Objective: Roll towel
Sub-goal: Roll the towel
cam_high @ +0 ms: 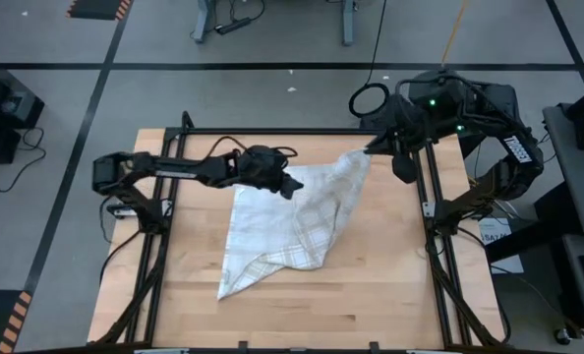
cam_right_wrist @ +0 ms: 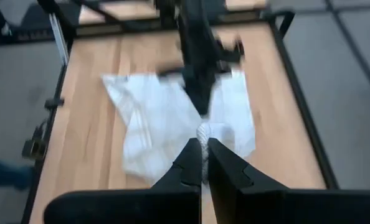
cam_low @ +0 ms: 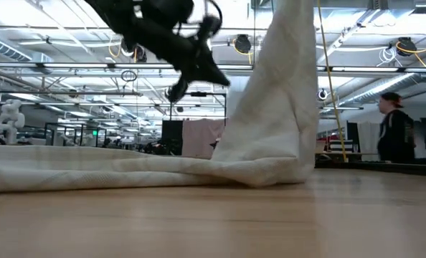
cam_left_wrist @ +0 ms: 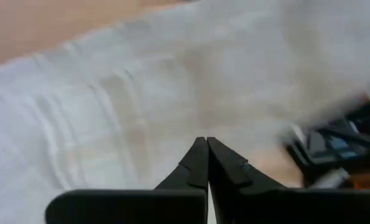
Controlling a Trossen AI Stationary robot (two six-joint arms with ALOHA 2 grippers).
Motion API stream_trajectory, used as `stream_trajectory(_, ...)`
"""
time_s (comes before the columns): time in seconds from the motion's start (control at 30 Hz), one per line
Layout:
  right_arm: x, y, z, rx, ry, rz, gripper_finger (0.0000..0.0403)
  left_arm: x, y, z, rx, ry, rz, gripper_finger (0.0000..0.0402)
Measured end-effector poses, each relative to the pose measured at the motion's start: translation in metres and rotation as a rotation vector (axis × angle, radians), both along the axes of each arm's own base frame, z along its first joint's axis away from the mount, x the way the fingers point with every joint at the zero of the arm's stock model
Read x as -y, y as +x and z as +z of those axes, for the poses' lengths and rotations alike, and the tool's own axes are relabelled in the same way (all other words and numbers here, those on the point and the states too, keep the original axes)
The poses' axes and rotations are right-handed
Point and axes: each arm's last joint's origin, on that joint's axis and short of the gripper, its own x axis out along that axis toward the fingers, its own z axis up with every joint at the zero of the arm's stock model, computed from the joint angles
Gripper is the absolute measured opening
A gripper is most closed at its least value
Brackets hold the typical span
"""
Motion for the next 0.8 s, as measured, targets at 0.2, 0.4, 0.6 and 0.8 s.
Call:
stream_trajectory(0.2,-0.001,-0.005,-0.006,-0.078,-0.023,0.035,0.0002,0.033,-0.017,0.041,0.120,0.038,-0.049,0.0001)
stream_trajectory(0.4,-0.001,-0.005,-0.005,-0.070,-0.026,0.036,0.0002,0.070,-0.021,0.050,0.150,0.061,-0.050,0.0001)
stream_trajectory(0.6,-0.004,-0.009,-0.003,-0.045,0.032,0.052,0.0002,0.092,-0.011,0.026,0.060,0.031,0.082,0.0001)
stream_trajectory(0.8,-0.010,-0.022,0.006,0.035,0.071,0.126,0.0002,0.086,0.002,-0.001,-0.025,0.084,0.221,0.0020)
